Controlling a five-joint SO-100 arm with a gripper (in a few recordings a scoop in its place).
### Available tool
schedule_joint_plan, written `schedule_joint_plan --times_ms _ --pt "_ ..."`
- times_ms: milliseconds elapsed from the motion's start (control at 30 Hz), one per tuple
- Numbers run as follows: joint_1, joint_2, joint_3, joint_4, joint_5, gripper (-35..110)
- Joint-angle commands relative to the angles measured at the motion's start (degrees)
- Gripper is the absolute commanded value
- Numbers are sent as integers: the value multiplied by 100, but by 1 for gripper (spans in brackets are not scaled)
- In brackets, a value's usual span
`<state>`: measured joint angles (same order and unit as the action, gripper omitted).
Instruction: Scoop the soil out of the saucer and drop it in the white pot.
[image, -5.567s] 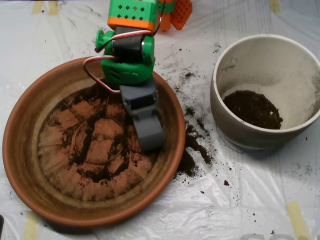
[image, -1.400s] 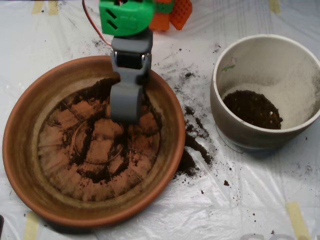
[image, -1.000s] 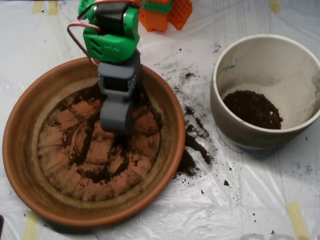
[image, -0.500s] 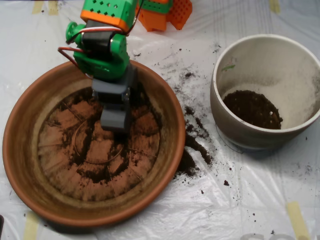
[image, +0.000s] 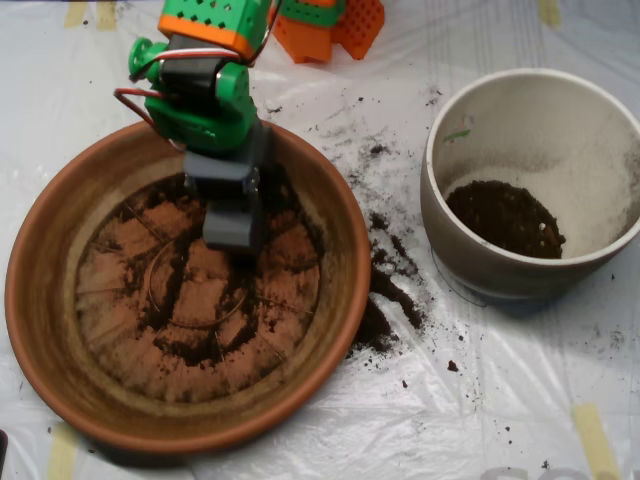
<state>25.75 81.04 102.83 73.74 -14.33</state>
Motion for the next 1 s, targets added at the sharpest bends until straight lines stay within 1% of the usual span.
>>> schedule_joint_plan --times_ms 0,233,333,433,633,767,967 --pt "211 -290 -70 360 26 18" --pt "167 -949 -211 475 141 18" --pt "167 -949 -79 475 132 17" --pt "193 -703 237 387 9 13" --pt "272 237 1046 105 -343 17" --pt "325 352 1081 246 -483 16" --pt "352 589 1037 510 -598 12"
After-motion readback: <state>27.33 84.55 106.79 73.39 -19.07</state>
